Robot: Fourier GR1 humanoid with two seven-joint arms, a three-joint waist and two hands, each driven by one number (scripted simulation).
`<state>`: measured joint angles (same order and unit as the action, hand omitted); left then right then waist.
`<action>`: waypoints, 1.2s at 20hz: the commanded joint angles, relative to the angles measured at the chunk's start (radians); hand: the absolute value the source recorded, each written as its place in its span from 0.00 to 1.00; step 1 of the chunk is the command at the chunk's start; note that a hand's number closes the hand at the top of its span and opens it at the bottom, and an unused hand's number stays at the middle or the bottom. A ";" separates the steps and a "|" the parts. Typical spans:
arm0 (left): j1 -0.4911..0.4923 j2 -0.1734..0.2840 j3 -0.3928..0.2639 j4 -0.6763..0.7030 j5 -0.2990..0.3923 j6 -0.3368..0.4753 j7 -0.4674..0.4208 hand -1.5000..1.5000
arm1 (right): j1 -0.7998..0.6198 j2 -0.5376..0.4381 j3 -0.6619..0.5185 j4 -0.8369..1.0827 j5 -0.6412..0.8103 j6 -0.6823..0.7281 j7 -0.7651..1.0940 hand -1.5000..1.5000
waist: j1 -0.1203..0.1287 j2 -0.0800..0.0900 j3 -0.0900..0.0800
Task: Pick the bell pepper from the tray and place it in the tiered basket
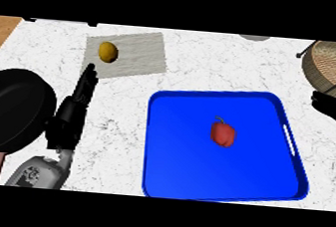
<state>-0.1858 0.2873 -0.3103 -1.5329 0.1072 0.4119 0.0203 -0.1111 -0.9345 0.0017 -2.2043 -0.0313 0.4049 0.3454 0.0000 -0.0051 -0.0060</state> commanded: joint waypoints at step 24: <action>-0.006 -0.065 0.035 0.042 -0.058 -0.023 -0.003 0.50 | -0.506 0.307 0.668 0.044 0.155 0.075 0.892 0.00 | -0.003 0.002 0.004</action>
<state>-0.1839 0.2370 -0.2842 -1.5142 0.0567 0.3842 0.0191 -0.6093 -0.6463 0.6250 -2.1589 0.1002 0.4183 1.0645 0.0042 -0.0029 -0.0022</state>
